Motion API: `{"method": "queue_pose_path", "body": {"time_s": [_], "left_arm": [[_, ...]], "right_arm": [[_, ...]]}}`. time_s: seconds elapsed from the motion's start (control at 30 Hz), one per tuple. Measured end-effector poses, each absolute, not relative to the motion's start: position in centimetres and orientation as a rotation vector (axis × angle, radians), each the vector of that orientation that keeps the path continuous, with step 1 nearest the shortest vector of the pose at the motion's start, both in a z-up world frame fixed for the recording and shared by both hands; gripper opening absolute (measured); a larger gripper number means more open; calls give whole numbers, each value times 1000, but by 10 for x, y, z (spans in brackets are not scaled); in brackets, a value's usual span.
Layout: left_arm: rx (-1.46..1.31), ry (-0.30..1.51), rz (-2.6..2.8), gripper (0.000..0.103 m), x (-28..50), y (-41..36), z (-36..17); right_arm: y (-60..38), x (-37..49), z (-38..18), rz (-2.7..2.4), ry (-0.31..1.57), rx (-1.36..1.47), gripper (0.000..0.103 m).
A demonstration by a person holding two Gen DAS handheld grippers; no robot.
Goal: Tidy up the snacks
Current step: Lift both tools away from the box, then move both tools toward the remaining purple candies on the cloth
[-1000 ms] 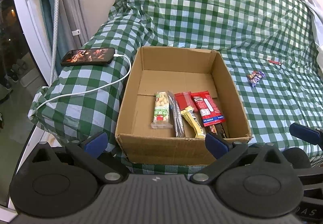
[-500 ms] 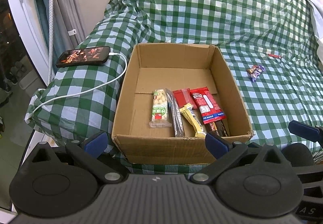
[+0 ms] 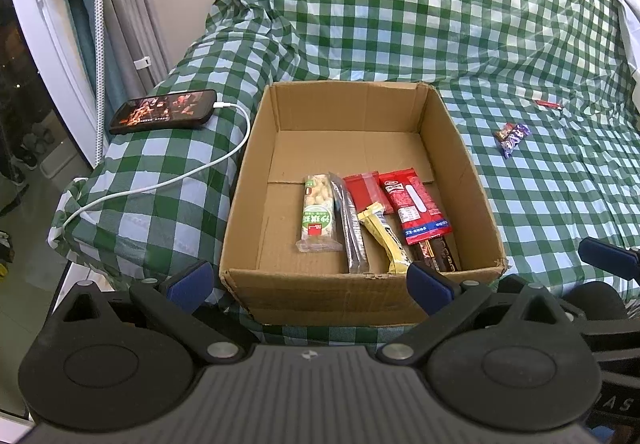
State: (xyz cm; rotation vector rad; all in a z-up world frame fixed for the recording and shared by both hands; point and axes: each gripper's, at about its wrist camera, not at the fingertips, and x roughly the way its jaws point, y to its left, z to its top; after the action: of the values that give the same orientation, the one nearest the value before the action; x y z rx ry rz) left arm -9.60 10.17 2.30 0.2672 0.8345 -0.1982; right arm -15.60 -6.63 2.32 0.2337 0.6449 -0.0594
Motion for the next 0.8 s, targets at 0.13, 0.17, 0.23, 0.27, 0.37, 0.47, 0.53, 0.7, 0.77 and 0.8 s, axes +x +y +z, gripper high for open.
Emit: {"method": "queue_pose_path", "body": {"time_s": [0.13, 0.17, 0.23, 0.27, 0.37, 0.47, 0.53, 0.7, 0.77, 0.8], "left_arm": [[271, 834, -196, 103, -92, 98, 23], [272, 834, -196, 103, -91, 96, 23], [276, 833, -196, 103, -88, 93, 24], [279, 834, -195, 103, -87, 91, 24], [285, 834, -197, 103, -82, 84, 24], [290, 837, -200, 103, -76, 77, 25], [294, 838, -199, 103, -73, 73, 24], [297, 846, -192, 103, -60, 61, 23], [304, 849, -193, 103, -55, 55, 22], [308, 851, -192, 103, -52, 52, 21]], "right_arm": [[-75, -155, 20, -76, 646, 256, 96], [-78, -155, 19, -80, 645, 261, 96], [-84, -154, 19, -92, 643, 272, 96], [-86, -153, 18, -98, 642, 277, 96], [-97, -152, 16, -121, 635, 294, 96], [-110, -151, 15, -151, 629, 316, 96], [-120, -149, 13, -174, 626, 328, 96], [-148, -143, 10, -238, 615, 344, 96], [-161, -140, 8, -271, 608, 345, 96], [-168, -138, 7, -291, 604, 348, 96]]}}
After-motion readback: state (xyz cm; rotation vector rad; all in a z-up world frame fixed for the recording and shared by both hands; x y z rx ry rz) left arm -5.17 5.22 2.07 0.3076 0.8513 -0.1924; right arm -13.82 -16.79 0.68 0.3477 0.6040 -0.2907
